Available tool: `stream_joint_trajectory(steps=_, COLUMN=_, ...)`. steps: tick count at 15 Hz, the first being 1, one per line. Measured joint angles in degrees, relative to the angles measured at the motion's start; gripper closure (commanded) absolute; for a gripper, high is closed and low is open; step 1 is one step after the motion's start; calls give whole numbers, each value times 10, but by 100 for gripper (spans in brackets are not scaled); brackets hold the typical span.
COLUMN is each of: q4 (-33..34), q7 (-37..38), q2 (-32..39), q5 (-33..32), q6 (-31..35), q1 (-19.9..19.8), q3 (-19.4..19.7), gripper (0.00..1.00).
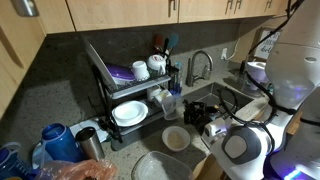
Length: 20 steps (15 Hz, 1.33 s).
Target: Pour the sugar out of the clear bowl into the white bowl
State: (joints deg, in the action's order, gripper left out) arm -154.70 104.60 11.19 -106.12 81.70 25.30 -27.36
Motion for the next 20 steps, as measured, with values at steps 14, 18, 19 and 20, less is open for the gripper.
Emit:
stream_joint_trajectory(steps=14, q4=0, q7=0, q2=-21, q5=19, q6=4, q1=0, q3=-11, gripper=98)
stream_joint_trajectory(steps=18, q4=0, q7=0, q2=-41, q5=29, q6=4, q1=1, q3=-15, gripper=98)
stream_joint_trajectory(steps=19, q4=0, q7=0, q2=-40, q5=29, q6=4, q1=1, q3=-15, gripper=98)
stream_joint_trajectory(steps=20, q4=-1, q7=0, q2=-38, q5=30, q6=4, q1=1, q3=-15, gripper=98)
